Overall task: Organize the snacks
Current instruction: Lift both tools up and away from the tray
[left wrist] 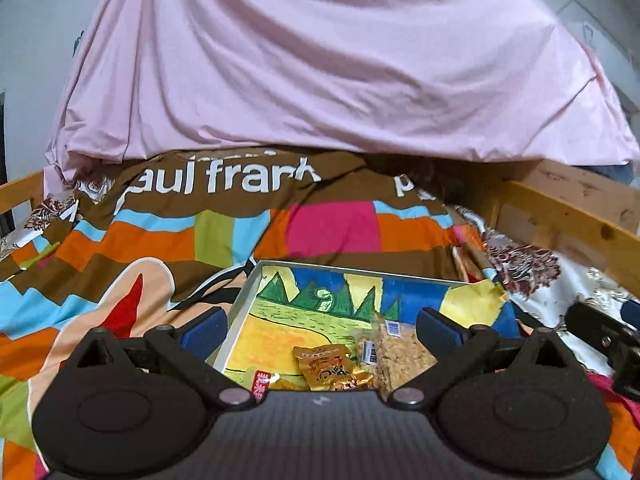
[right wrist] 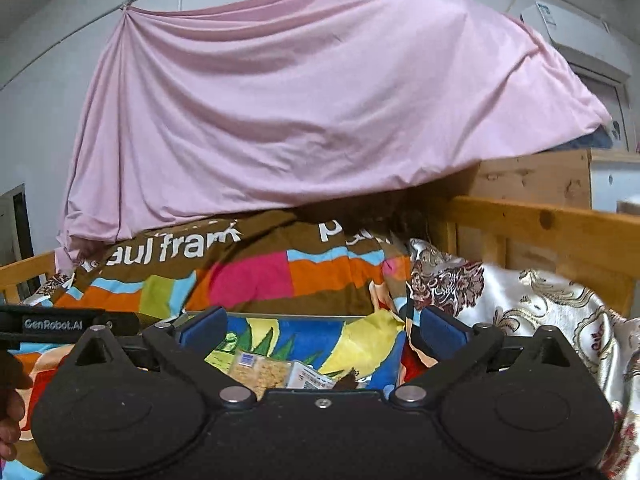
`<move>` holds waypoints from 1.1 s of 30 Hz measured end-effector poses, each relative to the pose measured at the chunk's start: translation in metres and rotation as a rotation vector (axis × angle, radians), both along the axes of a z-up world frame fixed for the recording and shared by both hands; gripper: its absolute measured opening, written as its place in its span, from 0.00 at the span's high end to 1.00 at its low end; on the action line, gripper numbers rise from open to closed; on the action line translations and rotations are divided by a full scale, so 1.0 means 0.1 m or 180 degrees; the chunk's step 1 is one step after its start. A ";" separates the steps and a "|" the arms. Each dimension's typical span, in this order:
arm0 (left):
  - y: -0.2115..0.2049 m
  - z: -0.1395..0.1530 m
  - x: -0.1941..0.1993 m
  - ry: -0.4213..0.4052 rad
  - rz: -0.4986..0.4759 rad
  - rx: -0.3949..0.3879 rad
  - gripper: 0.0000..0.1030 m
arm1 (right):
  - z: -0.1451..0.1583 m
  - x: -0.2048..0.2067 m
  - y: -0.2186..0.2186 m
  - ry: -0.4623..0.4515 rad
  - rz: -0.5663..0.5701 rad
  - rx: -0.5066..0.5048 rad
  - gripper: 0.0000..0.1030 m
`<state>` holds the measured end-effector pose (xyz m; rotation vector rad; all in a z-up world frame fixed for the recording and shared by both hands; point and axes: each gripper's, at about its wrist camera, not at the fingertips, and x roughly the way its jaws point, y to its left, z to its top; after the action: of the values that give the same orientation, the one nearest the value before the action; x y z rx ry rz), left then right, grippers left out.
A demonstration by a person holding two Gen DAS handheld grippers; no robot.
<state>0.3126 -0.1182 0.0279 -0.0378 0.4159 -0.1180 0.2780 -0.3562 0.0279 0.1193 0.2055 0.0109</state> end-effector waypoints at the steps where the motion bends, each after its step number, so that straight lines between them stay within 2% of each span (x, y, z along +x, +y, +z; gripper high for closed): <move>1: 0.02 0.01 -0.05 -0.0012 -0.0008 0.0004 0.00 | 0.02 -0.04 0.03 -0.0018 -0.0008 -0.0009 0.01; 5: 0.10 0.04 -0.24 -0.0045 0.0011 -0.0001 0.00 | 0.09 -0.21 0.14 -0.0064 0.0025 -0.0080 0.01; 10: 0.26 0.09 -0.51 -0.0102 0.0076 -0.0128 0.00 | 0.16 -0.45 0.26 -0.0093 0.0070 -0.0127 0.01; 17: 0.38 0.09 -0.82 -0.0183 0.0073 -0.0099 0.00 | 0.22 -0.77 0.42 -0.0174 0.0158 -0.0194 0.01; 33: 0.59 -0.01 -1.36 -0.0243 0.0062 -0.0106 0.00 | 0.16 -1.29 0.62 -0.0151 0.0263 -0.0319 0.01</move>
<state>0.1762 -0.0594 0.0274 -0.0700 0.3373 -0.1068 0.1493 -0.2938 0.0437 0.0107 0.1630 0.0855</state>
